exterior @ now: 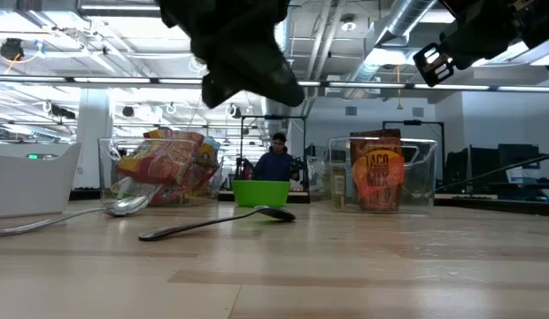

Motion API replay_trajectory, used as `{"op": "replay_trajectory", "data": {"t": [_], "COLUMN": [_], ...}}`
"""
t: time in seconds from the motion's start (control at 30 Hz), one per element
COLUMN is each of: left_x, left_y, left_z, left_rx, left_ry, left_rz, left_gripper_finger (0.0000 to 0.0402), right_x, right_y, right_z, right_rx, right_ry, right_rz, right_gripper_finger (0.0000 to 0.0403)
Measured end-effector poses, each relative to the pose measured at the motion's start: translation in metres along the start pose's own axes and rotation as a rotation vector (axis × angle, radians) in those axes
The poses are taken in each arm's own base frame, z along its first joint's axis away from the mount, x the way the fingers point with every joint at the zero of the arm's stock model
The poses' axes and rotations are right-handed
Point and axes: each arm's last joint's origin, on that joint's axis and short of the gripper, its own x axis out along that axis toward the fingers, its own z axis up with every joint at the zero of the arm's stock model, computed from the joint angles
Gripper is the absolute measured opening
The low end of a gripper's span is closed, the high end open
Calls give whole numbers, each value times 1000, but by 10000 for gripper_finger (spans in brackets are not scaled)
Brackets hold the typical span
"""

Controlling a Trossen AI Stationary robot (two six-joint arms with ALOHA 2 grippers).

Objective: Pick & Place Food Item

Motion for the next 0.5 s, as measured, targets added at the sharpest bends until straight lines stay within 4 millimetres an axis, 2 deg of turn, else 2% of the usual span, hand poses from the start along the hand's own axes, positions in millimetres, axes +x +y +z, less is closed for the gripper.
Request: {"op": "replay_trajectory", "data": {"t": [0.23,0.5], "left_x": [-2,-4], "left_y": [-9,0], "left_z": [19,15], "left_rx": [29,-47], "left_ry": [54,134], "left_rz": [39,135], "left_gripper_finger": [0,0], "right_x": [0,0], "right_y": [0,0], "right_z": [0,0], "right_rx": [1,-1], "right_ry": [3,-1], "right_rz": [2,0], "right_gripper_finger": [0,0]}}
